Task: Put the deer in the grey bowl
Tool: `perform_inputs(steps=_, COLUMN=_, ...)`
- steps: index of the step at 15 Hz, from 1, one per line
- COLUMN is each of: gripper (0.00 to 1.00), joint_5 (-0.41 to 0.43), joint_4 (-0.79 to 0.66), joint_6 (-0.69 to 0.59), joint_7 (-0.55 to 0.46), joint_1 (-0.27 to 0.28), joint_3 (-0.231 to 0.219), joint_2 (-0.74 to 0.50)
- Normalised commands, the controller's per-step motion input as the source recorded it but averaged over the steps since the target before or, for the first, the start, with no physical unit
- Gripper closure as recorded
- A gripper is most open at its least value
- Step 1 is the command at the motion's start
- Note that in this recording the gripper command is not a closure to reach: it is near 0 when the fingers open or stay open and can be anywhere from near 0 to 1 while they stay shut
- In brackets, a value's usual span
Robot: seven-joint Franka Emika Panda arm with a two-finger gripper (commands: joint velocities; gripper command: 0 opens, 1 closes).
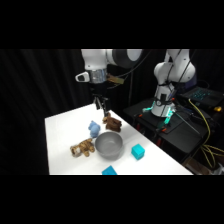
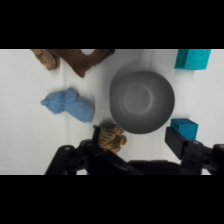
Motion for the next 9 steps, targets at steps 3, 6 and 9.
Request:
perform_inputs(steps=3, gripper=0.0, joint_5=-0.035, joint_4=0.03, joint_6=0.04, joint_7=0.06, joint_1=-0.015, joint_3=0.005, joint_2=0.03)
perform_inputs(steps=6, gripper=0.0, joint_5=-0.01, joint_4=-0.02, joint_6=0.18, joint_7=0.03, joint_1=-0.052, joint_3=-0.03, joint_2=-0.02)
perform_inputs(steps=9, gripper=0.0, joint_5=0.033, joint_4=-0.23, joint_6=0.29, joint_7=-0.03, joint_1=-0.102, joint_3=-0.075, joint_2=-0.14)
